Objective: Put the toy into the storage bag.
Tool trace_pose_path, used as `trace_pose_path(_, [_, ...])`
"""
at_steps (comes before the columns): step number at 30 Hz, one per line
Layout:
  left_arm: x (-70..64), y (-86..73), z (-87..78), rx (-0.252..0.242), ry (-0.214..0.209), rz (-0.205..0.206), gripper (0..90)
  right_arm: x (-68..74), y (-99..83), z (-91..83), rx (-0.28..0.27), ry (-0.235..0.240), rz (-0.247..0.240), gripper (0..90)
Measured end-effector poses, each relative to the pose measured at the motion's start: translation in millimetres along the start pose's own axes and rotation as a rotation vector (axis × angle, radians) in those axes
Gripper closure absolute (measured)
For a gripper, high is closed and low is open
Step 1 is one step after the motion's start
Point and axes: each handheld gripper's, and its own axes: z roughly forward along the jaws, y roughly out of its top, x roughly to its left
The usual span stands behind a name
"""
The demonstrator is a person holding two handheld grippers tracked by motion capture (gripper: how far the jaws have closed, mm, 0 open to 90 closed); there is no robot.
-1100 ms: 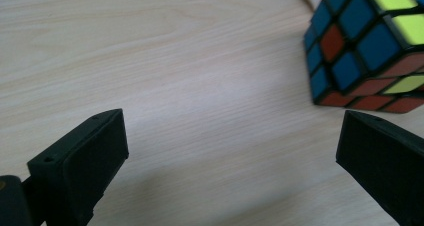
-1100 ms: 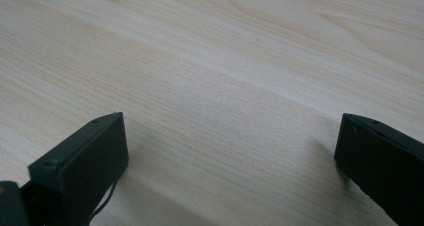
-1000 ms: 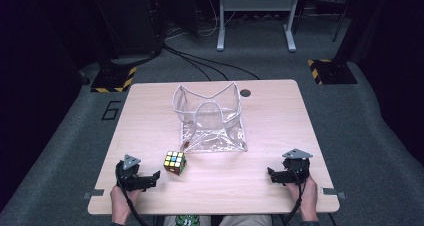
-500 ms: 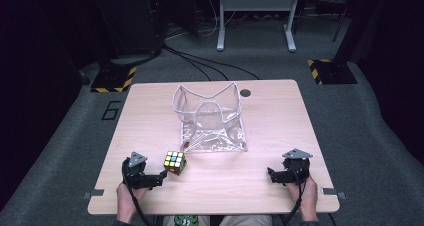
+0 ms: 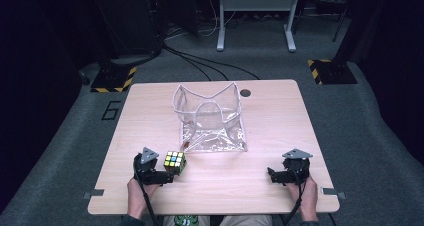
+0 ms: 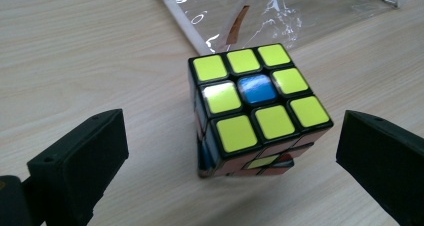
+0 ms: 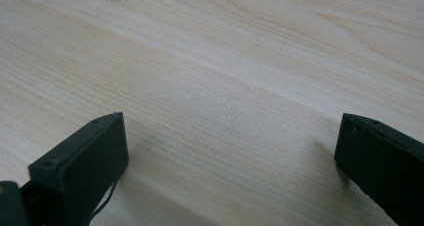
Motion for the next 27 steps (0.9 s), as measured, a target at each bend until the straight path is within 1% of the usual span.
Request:
trace_pose_path(2, [-1.6,0.5,1.6,-0.003,0.003,0.000,0.0,0.1,0.0,0.0,0.000,0.000,0.001,0.0])
trace_pose_path(4, [-4.1,0.8,5.5,-0.004,-0.003,-0.005,0.1,0.2,0.0,-0.1,0.001,0.000,0.002,0.0])
trace_pose_path(5, [-6.3,0.7,9.0,-0.003,-0.003,0.000,0.1,0.1,0.0,-0.1,0.000,-0.001,0.000,0.0])
trace_pose_path(9, [-8.1,-0.6,15.5,0.002,-0.010,0.002,0.5,0.2,-0.1,-0.2,0.001,-0.001,0.001,0.1])
trace_pose_path(11, [-7.9,-2.7,20.3,0.006,-0.013,0.005,3.0,0.2,-0.1,-0.2,0.001,-0.001,0.000,0.1])
trace_pose_path(12, [-8.0,-4.1,22.8,0.010,-0.016,-0.001,4.2,0.3,-0.1,-0.2,0.001,-0.001,0.001,0.1])
trace_pose_path(13, [-8.0,-5.7,25.6,0.012,-0.014,0.003,7.7,0.3,-0.1,-0.2,0.001,-0.001,0.000,0.1])
trace_pose_path(14, [-7.9,-7.2,28.0,0.014,-0.014,0.002,7.7,0.3,-0.1,-0.2,0.001,-0.001,0.000,0.1])
trace_pose_path(16, [-7.5,-10.0,32.0,0.020,-0.013,0.007,11.3,0.3,-0.1,-0.2,0.001,-0.001,0.000,0.1])
trace_pose_path(17, [-7.8,-11.5,33.7,0.020,-0.007,0.005,14.0,0.3,-0.1,-0.2,0.001,-0.001,0.000,0.1])
trace_pose_path(19, [-6.9,-14.9,37.5,0.031,-0.008,-0.003,17.3,0.3,-0.1,-0.2,0.001,-0.001,0.000,0.1])
trace_pose_path(21, [-6.9,-16.0,38.2,0.031,-0.009,-0.011,22.3,0.3,-0.1,-0.2,0.001,-0.001,0.000,0.1])
trace_pose_path(22, [-6.4,-16.8,38.6,0.032,-0.013,-0.011,22.3,0.3,-0.1,-0.2,0.001,-0.001,0.000,0.1])
trace_pose_path(23, [-6.9,-17.6,38.5,0.025,-0.009,-0.018,23.8,0.2,-0.1,-0.2,0.001,-0.001,0.000,0.1])
trace_pose_path(24, [-6.8,-17.9,38.2,0.023,0.002,-0.016,26.0,0.3,-0.1,-0.2,0.001,-0.001,0.000,0.1])
trace_pose_path(26, [-6.5,-18.2,37.9,0.022,0.011,-0.008,26.2,0.2,-0.1,-0.2,0.001,-0.001,0.000,0.0])
trace_pose_path(27, [-8.7,-19.4,38.0,0.016,0.019,-0.016,27.2,0.3,-0.1,-0.2,0.001,-0.001,0.000,0.1])
